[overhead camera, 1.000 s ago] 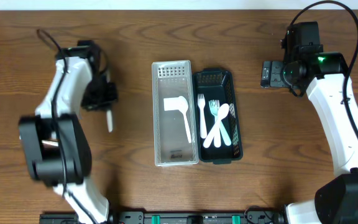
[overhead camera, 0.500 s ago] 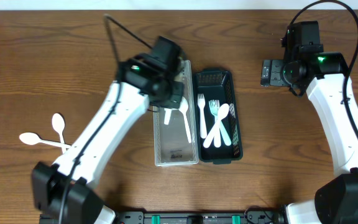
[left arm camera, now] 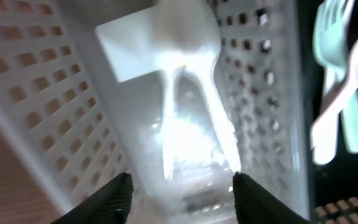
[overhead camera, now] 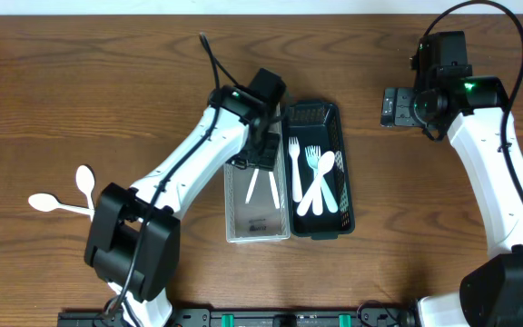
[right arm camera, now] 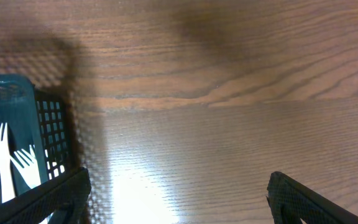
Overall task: Pack container
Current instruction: 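Place the second spoon in the clear basket beside the first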
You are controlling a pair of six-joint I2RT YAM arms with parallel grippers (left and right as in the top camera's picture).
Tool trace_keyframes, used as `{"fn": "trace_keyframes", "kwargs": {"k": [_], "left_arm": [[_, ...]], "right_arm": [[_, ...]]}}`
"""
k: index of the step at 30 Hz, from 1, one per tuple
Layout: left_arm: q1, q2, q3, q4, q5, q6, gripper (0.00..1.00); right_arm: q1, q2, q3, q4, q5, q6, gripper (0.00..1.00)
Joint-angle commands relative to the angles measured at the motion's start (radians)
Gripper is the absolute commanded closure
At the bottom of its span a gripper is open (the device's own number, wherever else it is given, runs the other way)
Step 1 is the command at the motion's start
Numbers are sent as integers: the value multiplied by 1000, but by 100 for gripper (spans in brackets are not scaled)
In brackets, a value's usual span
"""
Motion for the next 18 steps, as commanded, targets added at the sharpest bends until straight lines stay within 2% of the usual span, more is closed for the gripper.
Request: {"fn": "trace_keyframes", "kwargs": {"k": [1, 6, 9, 13, 18], "left_arm": [[27, -83, 64, -37, -28, 71, 44], [106, -251, 106, -96, -246, 60, 38], [219, -346, 106, -122, -324, -21, 34], [430, -407, 102, -168, -323, -100, 31], [679, -395, 35, -188, -298, -187, 24]], "right_arm": [[-11, 7, 0, -5, 17, -14, 6], [-11, 7, 0, -9, 18, -26, 6], [-11, 7, 0, -10, 18, -26, 6], [-11, 7, 0, -14, 18, -26, 5], [-11, 7, 0, -20, 18, -26, 6]]}}
